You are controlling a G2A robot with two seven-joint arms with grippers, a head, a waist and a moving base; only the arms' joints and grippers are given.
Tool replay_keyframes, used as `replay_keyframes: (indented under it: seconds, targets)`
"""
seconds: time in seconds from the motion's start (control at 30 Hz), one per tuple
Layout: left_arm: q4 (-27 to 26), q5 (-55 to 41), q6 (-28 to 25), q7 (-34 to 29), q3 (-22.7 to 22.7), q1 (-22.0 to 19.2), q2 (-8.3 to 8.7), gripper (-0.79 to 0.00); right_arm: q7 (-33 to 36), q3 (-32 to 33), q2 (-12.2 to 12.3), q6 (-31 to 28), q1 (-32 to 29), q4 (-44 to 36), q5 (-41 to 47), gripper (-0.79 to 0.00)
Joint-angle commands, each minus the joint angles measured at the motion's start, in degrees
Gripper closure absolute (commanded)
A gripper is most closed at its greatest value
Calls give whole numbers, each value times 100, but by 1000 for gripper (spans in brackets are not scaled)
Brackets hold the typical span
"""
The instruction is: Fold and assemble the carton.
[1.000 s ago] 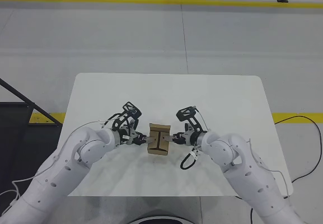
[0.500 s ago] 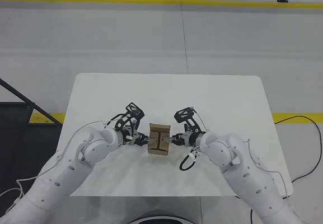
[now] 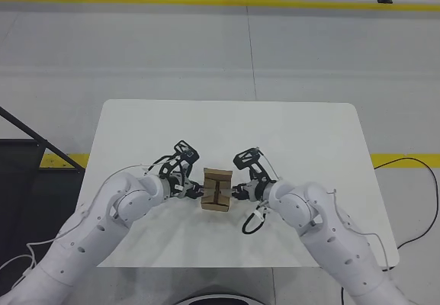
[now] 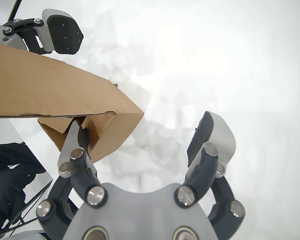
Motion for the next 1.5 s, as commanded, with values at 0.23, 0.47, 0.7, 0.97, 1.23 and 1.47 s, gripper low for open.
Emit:
replay_keyframes:
  seconds: [0.23, 0.47, 0.7, 0.97, 1.23, 1.47]
  targets:
    - [51, 58, 55, -16, -3, -32, -44, -785, 67, -32, -36, 95, 29, 5, -141, -785]
    - [-9, 189, 145, -102, 25, -34, -76, -785, 69, -86, -66, 259, 24, -67, -410, -785]
    - [-50, 282, 245, -208, 43, -45, -111, -785, 142, -164, -98, 416, 17, -186, -769, -785]
    - [-58, 325, 309, -295, 31, -49, -142, -785, 281, -262, -147, 586, 34, -240, -1072, -785]
    - [-99, 382, 300, -357, 2, -22, -163, -785, 328, -310, -197, 687, 24, -284, -1303, -785]
    - [-179, 385, 203, -307, -79, 51, -166, -785, 162, -249, -216, 528, -49, -376, -1379, -785]
